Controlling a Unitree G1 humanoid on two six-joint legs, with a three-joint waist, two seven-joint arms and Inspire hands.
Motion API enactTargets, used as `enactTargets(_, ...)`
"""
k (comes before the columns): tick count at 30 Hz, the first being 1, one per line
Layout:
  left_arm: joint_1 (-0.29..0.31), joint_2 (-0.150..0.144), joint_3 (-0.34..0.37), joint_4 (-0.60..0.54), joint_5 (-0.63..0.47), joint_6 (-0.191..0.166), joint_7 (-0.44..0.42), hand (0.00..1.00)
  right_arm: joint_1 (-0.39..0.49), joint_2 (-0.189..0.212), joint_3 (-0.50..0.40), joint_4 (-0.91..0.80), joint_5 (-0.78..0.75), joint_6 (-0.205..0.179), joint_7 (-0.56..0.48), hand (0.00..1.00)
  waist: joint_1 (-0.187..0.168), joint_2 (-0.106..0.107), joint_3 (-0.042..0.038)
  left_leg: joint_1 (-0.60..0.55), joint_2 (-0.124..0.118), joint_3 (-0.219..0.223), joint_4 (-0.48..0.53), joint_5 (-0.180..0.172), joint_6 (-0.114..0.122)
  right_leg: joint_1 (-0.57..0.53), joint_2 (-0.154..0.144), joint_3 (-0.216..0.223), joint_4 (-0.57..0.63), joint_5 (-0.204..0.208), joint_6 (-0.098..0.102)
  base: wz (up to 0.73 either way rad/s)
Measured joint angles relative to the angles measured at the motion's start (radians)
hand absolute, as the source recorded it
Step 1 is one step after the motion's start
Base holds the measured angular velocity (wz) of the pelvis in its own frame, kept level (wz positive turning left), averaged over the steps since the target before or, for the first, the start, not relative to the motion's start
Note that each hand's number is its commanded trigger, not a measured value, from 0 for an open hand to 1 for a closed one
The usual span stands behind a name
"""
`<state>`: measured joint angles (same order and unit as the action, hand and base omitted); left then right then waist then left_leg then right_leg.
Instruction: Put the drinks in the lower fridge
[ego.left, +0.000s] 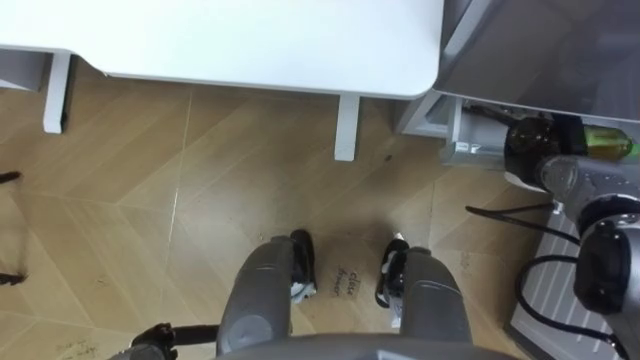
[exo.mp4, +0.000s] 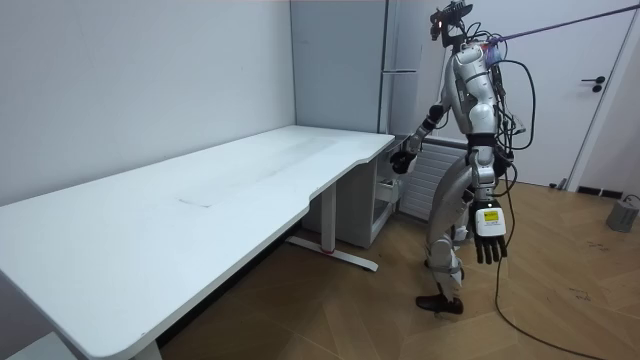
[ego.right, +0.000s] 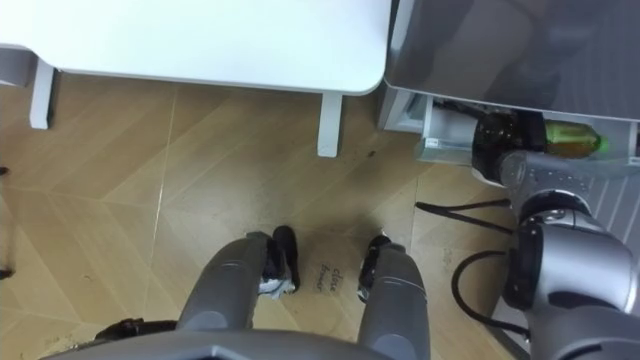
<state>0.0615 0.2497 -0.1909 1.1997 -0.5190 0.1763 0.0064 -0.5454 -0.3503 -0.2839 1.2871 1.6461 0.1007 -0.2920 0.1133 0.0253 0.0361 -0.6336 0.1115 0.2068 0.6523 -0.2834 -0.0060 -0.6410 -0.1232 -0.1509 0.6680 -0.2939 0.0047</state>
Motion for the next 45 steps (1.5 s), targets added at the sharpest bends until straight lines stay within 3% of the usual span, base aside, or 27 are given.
enactTargets(13,0.000,0.001,-0.051,-0.002,-0.002,0.005,-0.003,0.00,0.014,0.000,0.080,-0.005,-0.001,0.010,0.176,0.00,-0.004,-0.011,-0.0006,0.023,-0.003,0.006,-0.017,0.006,0.009,0.026,0.004,0.008,-0.029,0.018,0.011,-0.01)
enactTargets(25,0.000,0.004,-0.088,-0.002,-0.002,0.007,-0.017,0.00,0.023,0.000,0.143,-0.004,-0.002,0.025,0.244,0.00,-0.004,-0.023,-0.0012,0.028,-0.002,0.008,-0.013,0.006,0.009,0.030,0.004,0.010,-0.028,0.023,0.010,0.00)
enactTargets(35,-0.001,0.007,-0.086,-0.004,0.001,0.008,-0.024,0.00,0.041,0.001,0.144,-0.005,-0.006,0.031,0.286,0.00,-0.010,-0.022,-0.0020,0.033,-0.002,-0.004,-0.013,0.006,0.009,0.045,0.005,0.000,-0.030,0.025,0.010,0.02)
enactTargets(45,0.000,0.013,-0.086,-0.003,-0.004,0.005,-0.039,0.00,0.130,0.003,0.181,-0.072,-0.093,0.017,0.372,0.00,-0.023,-0.014,-0.0081,0.035,-0.001,-0.012,-0.010,0.006,0.008,0.052,0.009,-0.002,-0.030,0.025,0.009,0.00)
